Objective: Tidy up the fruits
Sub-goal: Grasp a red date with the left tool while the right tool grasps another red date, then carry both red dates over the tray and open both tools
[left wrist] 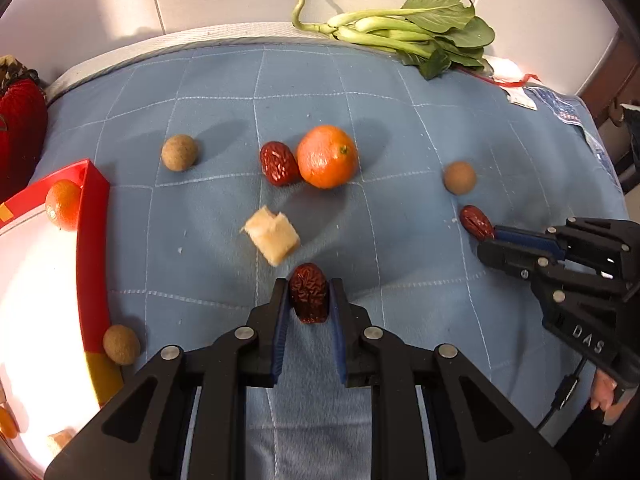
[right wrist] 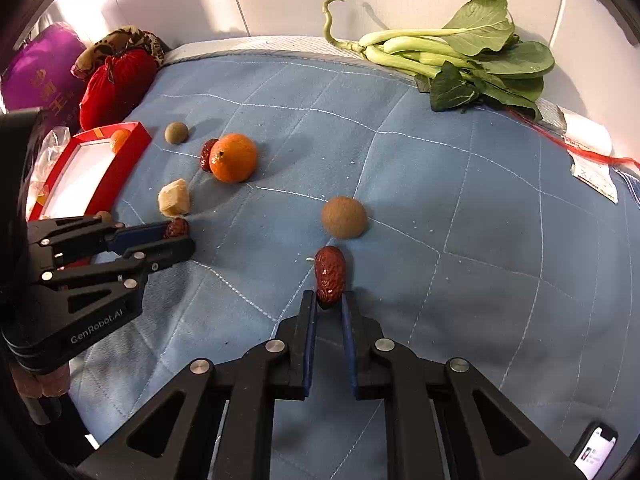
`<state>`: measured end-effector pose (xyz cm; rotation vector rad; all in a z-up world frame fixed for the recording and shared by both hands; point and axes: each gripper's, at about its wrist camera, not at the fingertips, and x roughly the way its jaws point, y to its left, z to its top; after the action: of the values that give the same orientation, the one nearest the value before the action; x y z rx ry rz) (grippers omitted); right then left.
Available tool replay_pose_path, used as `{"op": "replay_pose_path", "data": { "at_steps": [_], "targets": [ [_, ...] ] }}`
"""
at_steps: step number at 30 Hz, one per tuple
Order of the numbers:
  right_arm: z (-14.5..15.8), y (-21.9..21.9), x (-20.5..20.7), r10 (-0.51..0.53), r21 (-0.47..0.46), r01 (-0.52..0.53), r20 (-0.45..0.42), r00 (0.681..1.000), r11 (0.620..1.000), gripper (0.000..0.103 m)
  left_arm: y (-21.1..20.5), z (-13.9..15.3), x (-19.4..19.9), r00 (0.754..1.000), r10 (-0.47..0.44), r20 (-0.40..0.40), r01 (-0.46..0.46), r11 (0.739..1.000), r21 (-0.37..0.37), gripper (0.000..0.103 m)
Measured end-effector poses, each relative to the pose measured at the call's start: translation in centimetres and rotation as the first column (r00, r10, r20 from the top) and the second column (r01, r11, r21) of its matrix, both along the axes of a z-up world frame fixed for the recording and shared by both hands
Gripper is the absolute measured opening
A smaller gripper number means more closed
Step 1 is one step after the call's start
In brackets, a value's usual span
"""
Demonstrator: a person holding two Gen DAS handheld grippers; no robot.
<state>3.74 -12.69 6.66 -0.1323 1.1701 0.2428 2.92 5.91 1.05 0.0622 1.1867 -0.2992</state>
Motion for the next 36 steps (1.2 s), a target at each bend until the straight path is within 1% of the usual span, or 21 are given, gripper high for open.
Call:
{"op": "replay_pose_path", "data": {
  "at_steps": [2,5,6,7,8,11,18,21,22,24,25,26,27,28,29,31,33,36],
  "targets": [
    [0.4,-0.1,-0.2,-0.003,0.027,0.003,-0.002,1.000,1.000,0.012,0.5,0.4,-0.1,1.000,0.004,0.002,-0.004,1.000,-0.009,0.017],
    [1.3,0.4,-0.7,0.023,0.097,-0.024,0.007,1.000,0.995,0.011,2.7,2.1,-1.2,0.999,0.011,0.046,-0.010,1.000,-0.013,0.017],
    [1.5,0.7,-0.9,0.035,0.112,-0.036,0.012,0.999,0.993,0.010,3.8,3.0,-1.7,0.998,0.023,0.062,-0.021,1.000,-0.021,0.017],
    [1.7,1.2,-1.1,0.047,0.125,-0.049,0.017,0.999,0.991,0.005,4.4,3.4,-2.0,0.997,0.034,0.074,-0.032,0.999,-0.025,0.017],
    [1.8,1.7,-1.4,0.060,0.137,-0.062,0.021,0.998,0.989,0.002,5.1,3.8,-2.3,0.995,0.049,0.088,-0.047,0.999,-0.021,0.017],
    [1.9,3.3,-2.0,0.095,0.175,-0.098,0.028,0.995,0.980,0.002,8.5,5.0,-3.5,0.988,0.102,0.118,-0.101,0.995,-0.018,0.017],
    [1.7,6.7,-3.2,0.162,0.238,-0.166,0.036,0.986,0.957,0.001,15.4,5.3,-4.9,0.955,0.269,0.127,-0.270,0.963,-0.010,0.017],
    [1.9,8.3,-3.4,0.202,0.296,-0.203,0.035,0.979,0.933,0.001,16.7,4.9,-5.1,0.944,0.309,0.117,-0.310,0.951,-0.011,0.017],
    [2.1,8.9,-3.5,0.213,0.303,-0.214,0.038,0.976,0.929,0.001,16.8,4.7,-5.1,0.941,0.317,0.116,-0.319,0.948,-0.005,0.017],
    [2.4,10.1,-3.8,0.224,0.241,-0.236,0.079,0.971,0.941,0.001,17.5,4.6,-5.4,0.937,0.330,0.115,-0.331,0.944,-0.009,0.017],
    [2.6,10.1,-3.8,0.228,0.208,-0.244,0.099,0.969,0.947,0.001,17.3,4.4,-5.4,0.938,0.331,0.107,-0.331,0.943,-0.023,0.017],
    [2.7,9.8,-3.7,0.224,0.195,-0.241,0.107,0.969,0.951,0.002,17.2,4.4,-5.4,0.942,0.321,0.100,-0.320,0.947,-0.032,0.017],
    [2.7,9.2,-3.5,0.215,0.177,-0.231,0.104,0.971,0.957,0.003,16.9,4.5,-5.5,0.944,0.314,0.103,-0.312,0.949,-0.035,0.017],
    [2.6,8.6,-3.3,0.207,0.129,-0.219,0.103,0.973,0.967,0.007,16.5,4.7,-5.6,0.946,0.304,0.111,-0.301,0.953,-0.039,0.017],
    [2.4,7.9,-3.4,0.190,0.070,-0.199,0.119,0.975,0.978,0.008,16.0,4.9,-5.6,0.952,0.284,0.116,-0.281,0.959,-0.043,0.017],
    [1.9,6.8,-3.4,0.164,0.006,-0.166,0.112,0.980,0.986,0.011,14.5,5.3,-5.6,0.962,0.243,0.128,-0.239,0.970,-0.045,0.017],
    [1.1,6.5,-3.2,0.175,-0.014,-0.174,0.086,0.981,0.985,0.015,13.3,5.5,-5.5,0.969,0.207,0.133,-0.203,0.978,-0.044,0.017],
    [0.1,6.6,-2.5,0.159,-0.018,-0.158,0.068,0.985,0.987,0.016,11.7,5.5,-5.4,0.977,0.163,0.135,-0.160,0.987,-0.031,0.017]
  ]
}}
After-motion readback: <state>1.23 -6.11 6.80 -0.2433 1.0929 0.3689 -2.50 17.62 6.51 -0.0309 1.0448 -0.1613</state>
